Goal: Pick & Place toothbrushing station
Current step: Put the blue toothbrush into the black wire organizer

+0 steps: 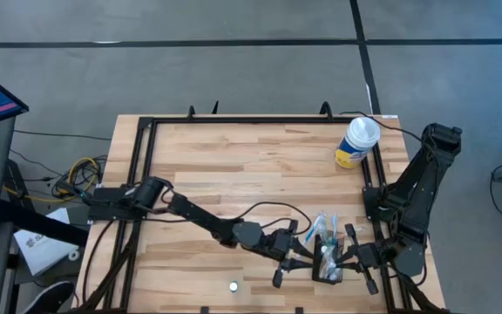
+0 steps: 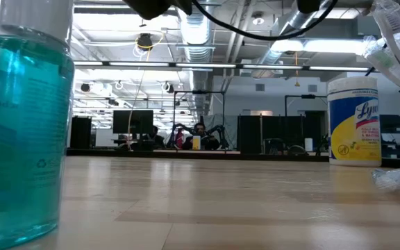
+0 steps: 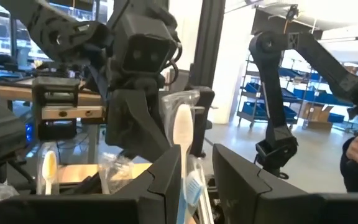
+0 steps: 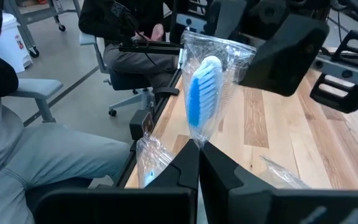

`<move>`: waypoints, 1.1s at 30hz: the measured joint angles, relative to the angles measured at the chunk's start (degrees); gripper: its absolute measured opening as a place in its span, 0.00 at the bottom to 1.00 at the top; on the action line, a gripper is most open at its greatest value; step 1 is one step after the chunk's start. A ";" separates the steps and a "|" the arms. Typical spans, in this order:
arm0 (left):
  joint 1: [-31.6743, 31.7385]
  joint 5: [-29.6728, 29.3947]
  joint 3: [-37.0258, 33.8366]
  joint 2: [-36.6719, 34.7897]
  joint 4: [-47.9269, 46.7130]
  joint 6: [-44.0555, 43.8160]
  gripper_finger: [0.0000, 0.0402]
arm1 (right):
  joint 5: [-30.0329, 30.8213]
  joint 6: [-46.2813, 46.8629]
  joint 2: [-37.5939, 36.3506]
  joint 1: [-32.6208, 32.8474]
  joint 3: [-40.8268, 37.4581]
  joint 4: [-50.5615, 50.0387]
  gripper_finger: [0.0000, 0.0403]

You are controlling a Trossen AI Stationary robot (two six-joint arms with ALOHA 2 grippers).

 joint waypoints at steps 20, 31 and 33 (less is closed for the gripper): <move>-0.85 -0.62 1.37 1.24 -0.66 0.20 0.22 | 0.04 0.06 1.98 0.00 0.00 -0.12 0.00; -0.82 -0.67 1.37 1.24 -0.68 0.20 0.22 | -1.61 1.09 2.19 0.13 0.02 -0.17 0.00; -0.78 -0.67 1.37 1.24 -0.67 0.22 0.22 | -1.74 1.07 2.19 0.45 0.02 -0.20 0.00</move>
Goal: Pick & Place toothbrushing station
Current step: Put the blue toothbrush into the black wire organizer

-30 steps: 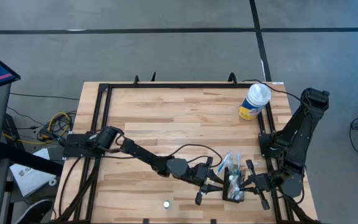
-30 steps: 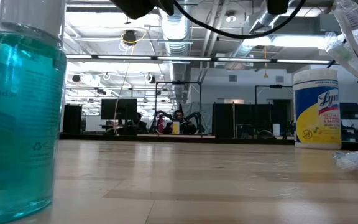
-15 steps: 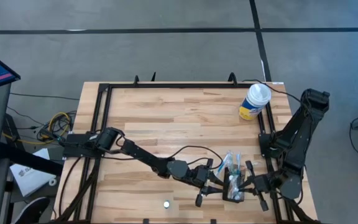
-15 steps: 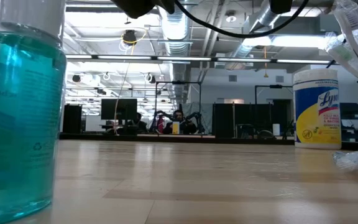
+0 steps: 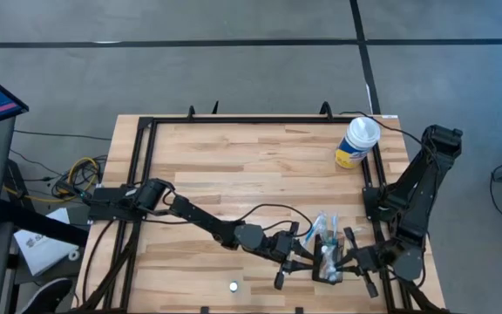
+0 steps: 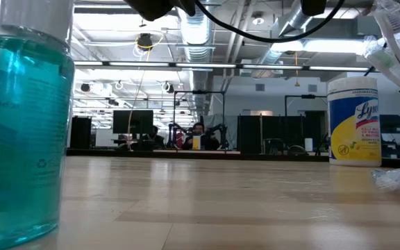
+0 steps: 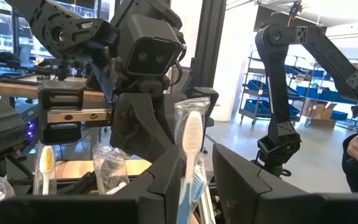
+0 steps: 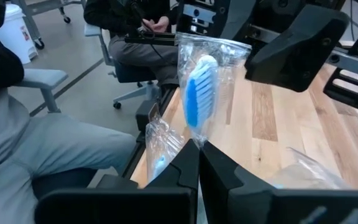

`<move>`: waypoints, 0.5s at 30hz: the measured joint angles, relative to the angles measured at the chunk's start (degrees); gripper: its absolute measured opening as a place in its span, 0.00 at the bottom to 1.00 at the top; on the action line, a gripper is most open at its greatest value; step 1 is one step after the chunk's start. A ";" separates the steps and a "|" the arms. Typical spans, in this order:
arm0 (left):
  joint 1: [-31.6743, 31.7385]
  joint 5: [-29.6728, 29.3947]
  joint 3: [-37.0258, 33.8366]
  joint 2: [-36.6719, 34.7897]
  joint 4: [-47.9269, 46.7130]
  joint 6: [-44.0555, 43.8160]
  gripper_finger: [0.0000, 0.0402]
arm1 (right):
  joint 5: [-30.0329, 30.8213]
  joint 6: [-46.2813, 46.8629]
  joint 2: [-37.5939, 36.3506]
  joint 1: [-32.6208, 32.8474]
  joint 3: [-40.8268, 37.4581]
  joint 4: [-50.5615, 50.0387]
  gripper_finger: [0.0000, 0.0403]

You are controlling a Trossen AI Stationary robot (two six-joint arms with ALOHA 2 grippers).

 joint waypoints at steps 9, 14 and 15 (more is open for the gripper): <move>0.07 0.00 0.00 0.00 0.01 0.00 0.22 | -0.08 -0.04 -0.11 0.03 0.00 -0.30 0.02; 0.07 0.00 0.00 0.00 0.01 0.00 0.22 | 0.03 -0.07 -0.11 0.03 0.00 -0.32 0.10; 0.07 0.00 0.00 0.00 0.03 0.00 0.22 | 0.03 -0.07 -0.11 0.03 0.00 -0.31 0.11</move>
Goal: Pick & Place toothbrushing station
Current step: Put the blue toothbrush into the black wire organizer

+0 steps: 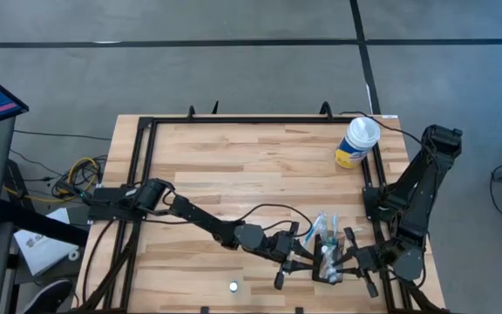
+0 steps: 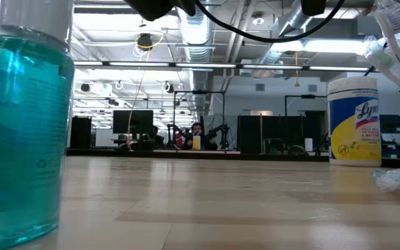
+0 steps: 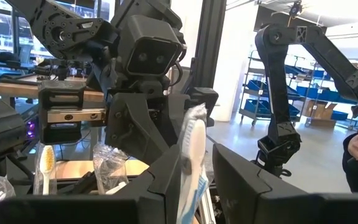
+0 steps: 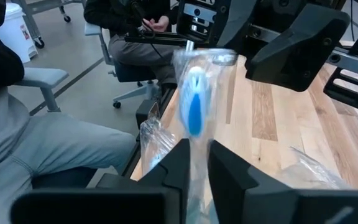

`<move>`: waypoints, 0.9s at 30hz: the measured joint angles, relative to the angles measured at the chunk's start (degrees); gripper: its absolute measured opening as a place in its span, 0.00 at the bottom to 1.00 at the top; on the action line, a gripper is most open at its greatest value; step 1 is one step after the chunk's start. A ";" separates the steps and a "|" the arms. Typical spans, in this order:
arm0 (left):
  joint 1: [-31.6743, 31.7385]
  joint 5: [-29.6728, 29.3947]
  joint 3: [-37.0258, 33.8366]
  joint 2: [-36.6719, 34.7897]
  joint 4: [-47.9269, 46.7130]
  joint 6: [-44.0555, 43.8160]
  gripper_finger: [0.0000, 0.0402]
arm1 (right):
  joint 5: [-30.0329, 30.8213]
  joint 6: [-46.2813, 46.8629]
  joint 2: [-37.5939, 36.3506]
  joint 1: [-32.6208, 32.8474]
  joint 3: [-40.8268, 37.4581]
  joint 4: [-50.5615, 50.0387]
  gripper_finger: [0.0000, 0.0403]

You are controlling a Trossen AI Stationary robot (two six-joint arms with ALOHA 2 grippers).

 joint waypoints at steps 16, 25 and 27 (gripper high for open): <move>-0.17 0.00 0.00 0.00 1.12 0.02 0.22 | -0.82 -0.10 -1.86 0.87 -0.08 -0.67 0.17; -0.17 0.00 0.00 0.00 1.36 0.24 0.22 | -1.00 -0.09 -2.10 1.55 -0.08 -0.18 0.17; -0.17 0.00 0.00 0.00 1.39 0.24 0.22 | -1.27 -0.09 -2.10 1.56 -0.08 -0.03 0.17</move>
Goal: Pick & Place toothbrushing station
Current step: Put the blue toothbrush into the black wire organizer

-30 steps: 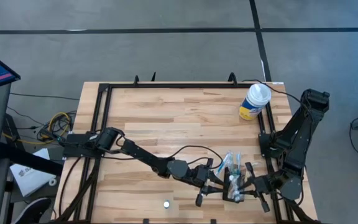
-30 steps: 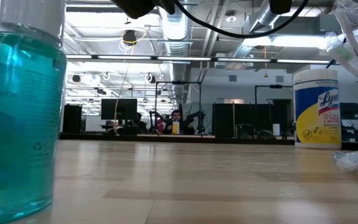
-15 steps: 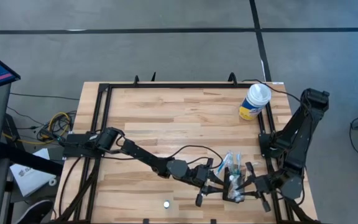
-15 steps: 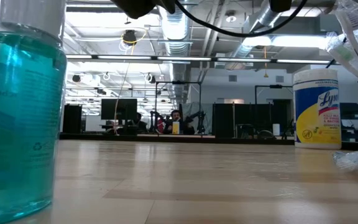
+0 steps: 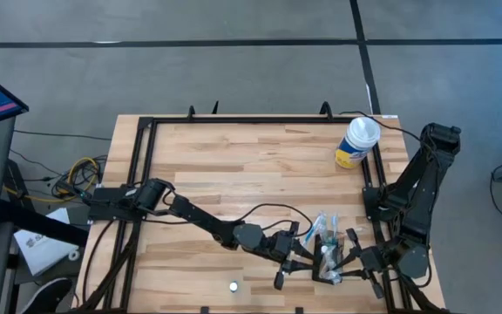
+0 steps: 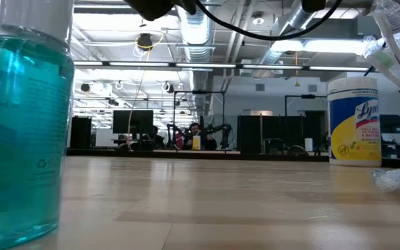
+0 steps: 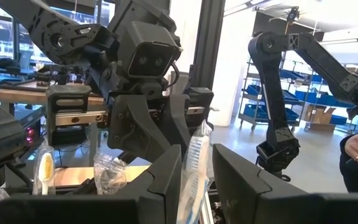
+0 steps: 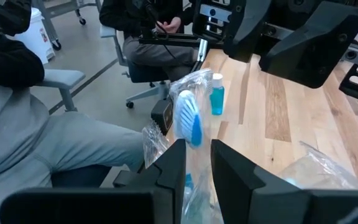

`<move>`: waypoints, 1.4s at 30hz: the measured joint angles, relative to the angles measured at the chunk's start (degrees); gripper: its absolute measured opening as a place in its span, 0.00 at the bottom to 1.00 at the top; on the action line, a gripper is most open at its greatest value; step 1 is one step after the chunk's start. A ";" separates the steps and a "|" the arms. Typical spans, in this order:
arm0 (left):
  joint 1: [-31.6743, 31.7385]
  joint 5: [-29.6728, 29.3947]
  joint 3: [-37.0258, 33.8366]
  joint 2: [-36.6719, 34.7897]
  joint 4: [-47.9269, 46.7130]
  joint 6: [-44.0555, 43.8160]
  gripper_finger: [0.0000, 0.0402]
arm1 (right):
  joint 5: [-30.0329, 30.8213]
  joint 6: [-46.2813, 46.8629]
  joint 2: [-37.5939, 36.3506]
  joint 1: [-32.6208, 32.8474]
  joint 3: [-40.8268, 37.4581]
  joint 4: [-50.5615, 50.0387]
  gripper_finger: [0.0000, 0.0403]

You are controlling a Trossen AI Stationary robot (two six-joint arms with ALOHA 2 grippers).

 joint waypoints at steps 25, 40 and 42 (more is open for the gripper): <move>0.05 -0.78 0.00 -0.07 -10.38 -4.67 0.22 | -0.05 -5.87 -0.09 0.01 11.75 -10.59 0.17; -2.40 -11.40 -0.02 -0.07 -32.71 -7.13 0.22 | -0.04 -5.46 -0.09 0.01 12.08 -10.60 0.17; -2.39 -12.06 -0.02 -0.07 -34.15 -7.14 0.22 | -0.04 -5.44 -0.09 0.01 12.08 -10.62 0.17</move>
